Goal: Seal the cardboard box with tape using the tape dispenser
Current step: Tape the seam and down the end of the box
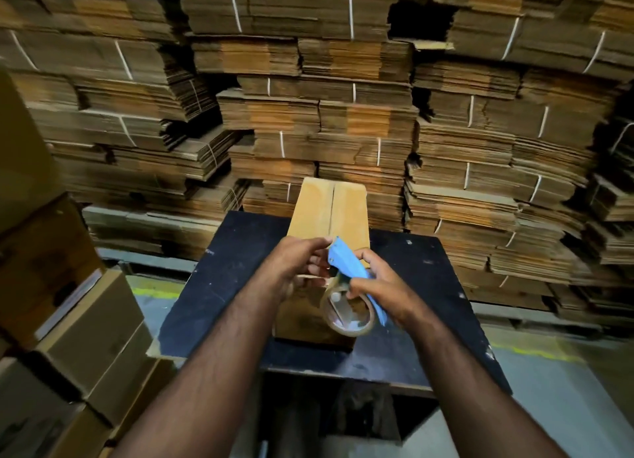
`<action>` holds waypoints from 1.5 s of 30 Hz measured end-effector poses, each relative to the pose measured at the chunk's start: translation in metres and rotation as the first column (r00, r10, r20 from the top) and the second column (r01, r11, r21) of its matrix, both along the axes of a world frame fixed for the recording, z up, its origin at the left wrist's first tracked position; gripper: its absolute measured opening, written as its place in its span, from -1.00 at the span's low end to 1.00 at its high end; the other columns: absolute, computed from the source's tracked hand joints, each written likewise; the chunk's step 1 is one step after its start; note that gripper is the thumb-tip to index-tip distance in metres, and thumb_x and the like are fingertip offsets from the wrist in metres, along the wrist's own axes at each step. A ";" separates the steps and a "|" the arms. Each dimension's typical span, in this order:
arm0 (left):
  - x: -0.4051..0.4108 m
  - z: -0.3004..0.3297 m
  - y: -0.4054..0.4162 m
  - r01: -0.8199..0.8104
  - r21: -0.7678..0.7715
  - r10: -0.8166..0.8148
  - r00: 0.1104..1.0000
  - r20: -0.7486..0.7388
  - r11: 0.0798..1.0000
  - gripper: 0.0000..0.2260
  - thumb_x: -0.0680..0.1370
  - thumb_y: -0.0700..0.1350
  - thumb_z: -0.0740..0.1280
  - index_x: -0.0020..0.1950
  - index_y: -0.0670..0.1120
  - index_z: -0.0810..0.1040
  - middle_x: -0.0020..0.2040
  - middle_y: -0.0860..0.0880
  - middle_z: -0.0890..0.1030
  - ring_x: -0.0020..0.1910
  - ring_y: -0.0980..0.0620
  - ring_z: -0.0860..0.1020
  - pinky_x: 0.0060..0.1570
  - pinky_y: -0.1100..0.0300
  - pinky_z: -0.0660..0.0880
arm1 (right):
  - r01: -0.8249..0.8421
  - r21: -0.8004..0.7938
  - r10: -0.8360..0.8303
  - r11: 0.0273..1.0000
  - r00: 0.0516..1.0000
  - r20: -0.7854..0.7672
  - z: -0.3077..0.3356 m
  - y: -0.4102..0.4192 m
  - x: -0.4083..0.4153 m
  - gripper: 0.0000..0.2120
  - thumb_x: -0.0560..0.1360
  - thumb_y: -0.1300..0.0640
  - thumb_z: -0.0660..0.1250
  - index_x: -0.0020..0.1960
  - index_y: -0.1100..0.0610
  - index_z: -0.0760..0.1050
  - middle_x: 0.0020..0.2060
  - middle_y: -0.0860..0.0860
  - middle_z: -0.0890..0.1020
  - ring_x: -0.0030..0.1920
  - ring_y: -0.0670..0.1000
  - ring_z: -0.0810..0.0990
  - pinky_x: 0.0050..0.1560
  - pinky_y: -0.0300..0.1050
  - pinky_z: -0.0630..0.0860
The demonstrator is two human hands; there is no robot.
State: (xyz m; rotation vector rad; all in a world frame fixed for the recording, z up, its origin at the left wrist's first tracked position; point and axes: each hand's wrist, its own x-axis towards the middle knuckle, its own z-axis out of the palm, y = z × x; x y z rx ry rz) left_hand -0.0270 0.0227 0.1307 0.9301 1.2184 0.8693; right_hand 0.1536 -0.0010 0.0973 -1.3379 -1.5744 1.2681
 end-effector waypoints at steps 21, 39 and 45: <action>-0.006 -0.007 0.046 -0.015 0.009 0.014 0.995 0.097 1.000 -0.65 0.46 -0.06 0.52 0.17 -0.20 0.64 -0.24 -0.03 0.72 -0.30 0.08 0.67 -0.13 0.08 0.53 | -0.063 0.266 -0.081 0.962 0.864 0.497 0.030 0.037 0.014 -0.38 0.27 0.01 0.58 0.21 -0.16 0.34 -0.05 -0.04 0.61 -0.13 -0.04 0.62 -0.19 -0.07 0.64; -0.044 -0.093 0.062 -0.377 0.110 0.392 0.902 -0.183 0.920 -0.86 0.47 -0.15 0.51 -0.15 -0.24 0.71 -0.43 -0.02 0.63 -0.63 0.25 0.39 -0.46 0.33 0.31 | -0.341 0.100 0.087 0.935 0.492 0.866 0.012 0.078 0.020 -0.37 0.31 -0.21 0.51 0.30 -0.10 0.41 -0.04 -0.03 0.58 -0.09 -0.01 0.50 -0.19 -0.14 0.50; -0.059 -0.117 0.067 -0.406 0.178 0.443 0.821 -0.360 0.897 -0.88 0.43 -0.07 0.55 -0.22 -0.10 0.72 -0.34 0.00 0.68 -0.44 0.20 0.56 -0.36 0.40 0.44 | -0.348 0.024 0.119 0.937 0.384 0.916 0.009 0.085 0.012 -0.33 0.30 -0.28 0.49 0.34 -0.11 0.43 -0.08 -0.10 0.51 -0.08 -0.02 0.47 -0.21 -0.14 0.42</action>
